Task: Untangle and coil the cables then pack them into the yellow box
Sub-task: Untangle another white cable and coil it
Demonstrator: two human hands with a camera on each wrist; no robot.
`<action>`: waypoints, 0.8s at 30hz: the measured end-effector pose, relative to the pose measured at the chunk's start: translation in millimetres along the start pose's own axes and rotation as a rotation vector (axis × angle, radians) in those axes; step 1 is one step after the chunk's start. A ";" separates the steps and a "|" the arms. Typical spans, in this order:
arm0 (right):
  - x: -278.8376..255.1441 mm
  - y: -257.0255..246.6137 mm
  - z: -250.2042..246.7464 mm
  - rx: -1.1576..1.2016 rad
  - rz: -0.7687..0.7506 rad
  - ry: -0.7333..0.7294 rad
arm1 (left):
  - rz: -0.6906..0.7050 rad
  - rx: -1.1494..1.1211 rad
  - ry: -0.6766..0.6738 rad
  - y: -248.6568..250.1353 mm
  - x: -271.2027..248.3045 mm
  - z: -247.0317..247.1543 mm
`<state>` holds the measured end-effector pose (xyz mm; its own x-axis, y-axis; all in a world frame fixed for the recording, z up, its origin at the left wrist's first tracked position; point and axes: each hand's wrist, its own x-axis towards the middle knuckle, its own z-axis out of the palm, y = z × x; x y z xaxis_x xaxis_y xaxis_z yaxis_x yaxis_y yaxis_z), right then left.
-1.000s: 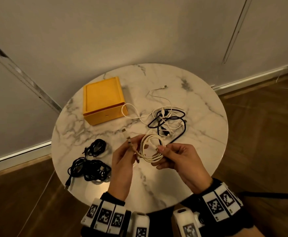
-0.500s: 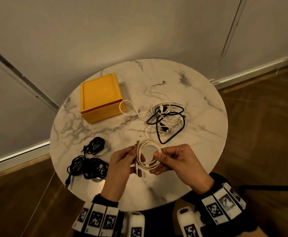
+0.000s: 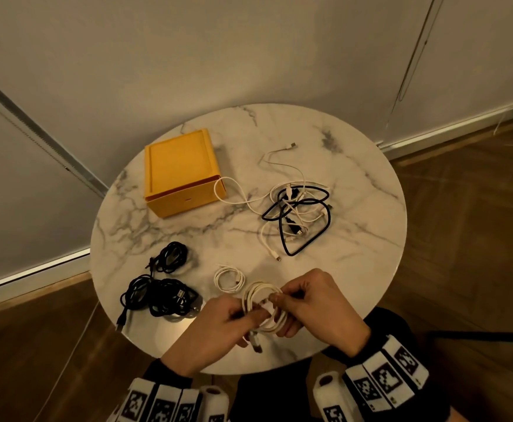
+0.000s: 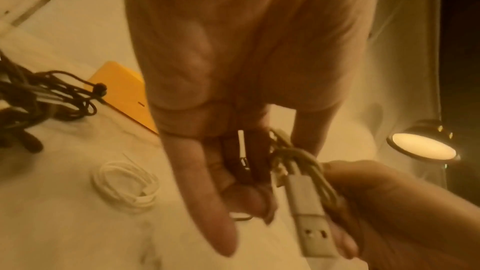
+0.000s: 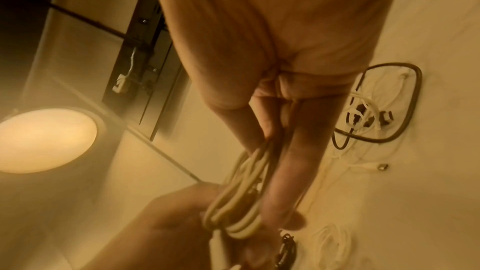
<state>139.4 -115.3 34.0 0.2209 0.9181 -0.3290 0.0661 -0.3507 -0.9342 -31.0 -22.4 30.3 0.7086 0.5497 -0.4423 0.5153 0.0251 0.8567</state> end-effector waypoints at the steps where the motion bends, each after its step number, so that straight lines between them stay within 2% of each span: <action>1: -0.3 0.9 1.9 -0.051 0.004 -0.017 | 0.029 0.057 -0.021 -2.7 -1.3 -1.5; 5: -3.3 3.7 14.7 -0.273 -0.060 -0.072 | 0.156 0.095 -0.145 -13.5 -9.7 -11.7; 8: -5.7 5.2 25.6 -0.365 -0.123 -0.055 | 0.224 0.063 -0.087 -20.3 -16.8 -13.9; 12: -2.8 7.4 32.7 -0.339 -0.173 -0.037 | 0.314 -0.045 0.070 -21.4 -20.3 -5.0; 15: -1.6 9.6 32.8 -0.314 -0.205 -0.042 | 0.299 -0.221 0.205 -29.9 -17.6 5.0; 20: -3.4 12.9 32.5 -0.079 -0.095 -0.165 | 0.325 -0.359 0.212 -35.0 -18.6 13.6; 24: -1.4 14.6 36.7 -0.008 -0.100 -0.183 | 0.356 -0.368 0.244 -40.9 -15.6 13.0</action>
<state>104.4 -114.9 15.8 0.0327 0.9665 -0.2547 0.0870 -0.2566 -0.9626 -56.9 -42.9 -1.3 0.6534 0.7535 -0.0722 0.0315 0.0682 0.9972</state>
